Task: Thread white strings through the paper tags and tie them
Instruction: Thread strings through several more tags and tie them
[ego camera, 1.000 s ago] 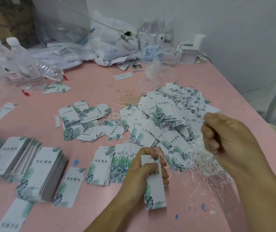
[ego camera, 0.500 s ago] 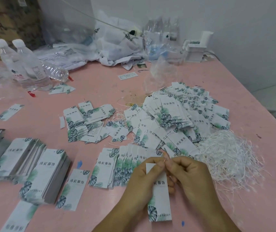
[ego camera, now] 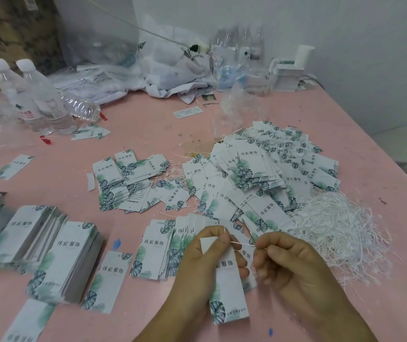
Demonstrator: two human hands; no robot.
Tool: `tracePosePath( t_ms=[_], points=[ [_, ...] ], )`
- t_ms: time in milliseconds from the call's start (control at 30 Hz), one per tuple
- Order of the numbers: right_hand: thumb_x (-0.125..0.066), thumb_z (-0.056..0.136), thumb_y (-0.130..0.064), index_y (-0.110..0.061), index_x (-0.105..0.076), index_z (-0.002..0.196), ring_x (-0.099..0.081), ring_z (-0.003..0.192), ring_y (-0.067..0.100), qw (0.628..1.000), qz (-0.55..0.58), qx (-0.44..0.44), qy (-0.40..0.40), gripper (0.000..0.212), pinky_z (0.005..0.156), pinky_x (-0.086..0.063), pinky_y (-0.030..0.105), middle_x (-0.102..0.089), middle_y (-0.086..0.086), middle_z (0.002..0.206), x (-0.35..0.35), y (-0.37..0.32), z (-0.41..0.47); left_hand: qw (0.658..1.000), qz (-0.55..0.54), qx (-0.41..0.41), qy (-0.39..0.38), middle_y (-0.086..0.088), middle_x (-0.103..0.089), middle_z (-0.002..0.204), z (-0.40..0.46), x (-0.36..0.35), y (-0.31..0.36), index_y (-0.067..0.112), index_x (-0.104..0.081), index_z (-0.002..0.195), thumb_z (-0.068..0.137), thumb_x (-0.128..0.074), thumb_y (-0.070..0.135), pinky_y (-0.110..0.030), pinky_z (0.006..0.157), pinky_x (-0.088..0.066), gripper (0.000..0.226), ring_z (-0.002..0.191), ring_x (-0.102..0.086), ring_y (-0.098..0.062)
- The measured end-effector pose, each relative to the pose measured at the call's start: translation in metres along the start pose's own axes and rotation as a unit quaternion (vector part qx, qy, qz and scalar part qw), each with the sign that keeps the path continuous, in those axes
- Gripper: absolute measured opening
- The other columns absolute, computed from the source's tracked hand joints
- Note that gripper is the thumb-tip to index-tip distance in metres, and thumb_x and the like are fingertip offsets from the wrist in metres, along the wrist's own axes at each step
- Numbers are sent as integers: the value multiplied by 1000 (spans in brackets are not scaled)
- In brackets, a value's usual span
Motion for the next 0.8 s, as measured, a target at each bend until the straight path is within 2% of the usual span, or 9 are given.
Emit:
tracePosePath(
  t_ms=[67,167,300,400,500,567,633,700,800],
  points=[
    [-86,67,-15,2,-72,101,-70,69,26,996,76,-11,-43,40,59,-59,28,-70,26,86,-5,-1,0,1000,0,2,4,-20,-67,80,-2,-1,0,16,-69,82,83,-76,21,-35,55,-57,9,60,-64,-26],
    [-62,87,1,11,-56,123,-68,100,35,974,187,-10,-126,37,84,-58,35,-64,32,113,-15,-5,-2,1000,2,5,11,-20,-67,79,-4,-2,0,17,-70,81,83,-69,22,-34,54,-57,5,59,-65,-26],
    [-93,57,-13,0,-74,101,-74,80,27,994,108,3,1,49,62,-60,28,-72,26,95,1,-2,2,1000,15,6,17,-23,-66,75,-4,-2,2,10,-67,83,82,-68,23,-33,52,-55,13,56,-64,-28],
    [-99,42,-29,-7,-77,82,-69,59,21,996,51,27,75,51,49,-55,24,-71,19,73,6,-2,3,1000,21,13,13,-24,-64,76,-4,-5,0,1,-60,93,84,-68,22,-33,53,-55,24,57,-63,-29],
    [-92,56,-28,-11,-75,77,-62,63,17,991,43,84,95,32,54,-53,25,-67,11,74,15,-7,4,1000,21,21,0,-28,-62,81,-5,-10,-2,0,-59,97,89,-71,20,-33,55,-53,25,59,-61,-31],
    [-69,80,-15,-15,-75,79,-64,83,17,983,72,138,100,6,69,-57,29,-68,6,92,23,-18,4,1000,1,18,-5,-28,-62,87,-5,-11,-1,2,-62,101,84,-61,15,-36,58,-53,21,64,-61,-33],
    [-62,83,-15,-18,-74,83,-66,93,17,976,94,168,100,12,82,-56,30,-69,4,99,32,-30,2,999,-29,24,-6,-26,-63,89,-5,-11,-1,5,-63,107,76,-53,9,-39,61,-52,33,69,-60,-34],
    [-73,75,-20,-19,-73,84,-65,75,11,970,132,174,108,9,74,-56,24,-68,1,87,38,-38,1,999,-37,13,0,-27,-64,89,-5,-10,0,4,-61,111,70,-48,5,-41,62,-54,43,71,-60,-35],
    [-60,80,-15,-17,-75,81,-55,57,4,970,127,153,138,15,60,-52,18,-64,-2,73,43,-34,1,1000,2,-17,6,-25,-68,90,-7,-8,1,6,-61,107,72,-46,3,-42,68,-56,38,75,-66,-37]
  ],
)
Point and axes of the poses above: each hand's wrist, its own z-axis towards the middle knuckle, its own x-axis out of the back of the hand, y = z × x, the point moved 7 cm from there along z, towards the middle knuckle
